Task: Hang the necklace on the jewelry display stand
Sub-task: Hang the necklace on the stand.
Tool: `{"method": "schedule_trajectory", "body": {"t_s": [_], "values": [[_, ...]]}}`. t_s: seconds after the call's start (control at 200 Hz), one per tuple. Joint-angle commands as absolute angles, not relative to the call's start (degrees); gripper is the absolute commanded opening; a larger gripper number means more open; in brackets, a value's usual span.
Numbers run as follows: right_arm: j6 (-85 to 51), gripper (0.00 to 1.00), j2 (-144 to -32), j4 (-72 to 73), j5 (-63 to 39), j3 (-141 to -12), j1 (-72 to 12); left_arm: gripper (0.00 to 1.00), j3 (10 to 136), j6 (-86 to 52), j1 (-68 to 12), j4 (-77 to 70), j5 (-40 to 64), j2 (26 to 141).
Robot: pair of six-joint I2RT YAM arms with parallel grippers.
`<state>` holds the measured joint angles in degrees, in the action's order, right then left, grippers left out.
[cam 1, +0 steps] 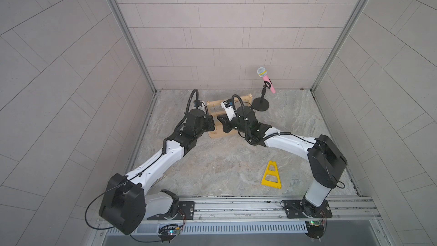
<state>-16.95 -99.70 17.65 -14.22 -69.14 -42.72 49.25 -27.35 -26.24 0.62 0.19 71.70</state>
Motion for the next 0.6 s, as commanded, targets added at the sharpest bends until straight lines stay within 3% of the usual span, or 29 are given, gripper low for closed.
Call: {"method": "schedule_trajectory", "body": {"t_s": [0.0, 0.595], "values": [[-16.8, 0.02, -100.4, 17.8, -16.0, -71.5, -43.5, 0.0, 50.8, -26.5, -26.1, 0.9, -0.8, 71.2], [-16.6, 0.02, -99.5, 16.6, -16.6, -71.6, -43.8, 0.0, 50.7, -26.5, -26.1, 1.1, -0.8, 71.1]]}}
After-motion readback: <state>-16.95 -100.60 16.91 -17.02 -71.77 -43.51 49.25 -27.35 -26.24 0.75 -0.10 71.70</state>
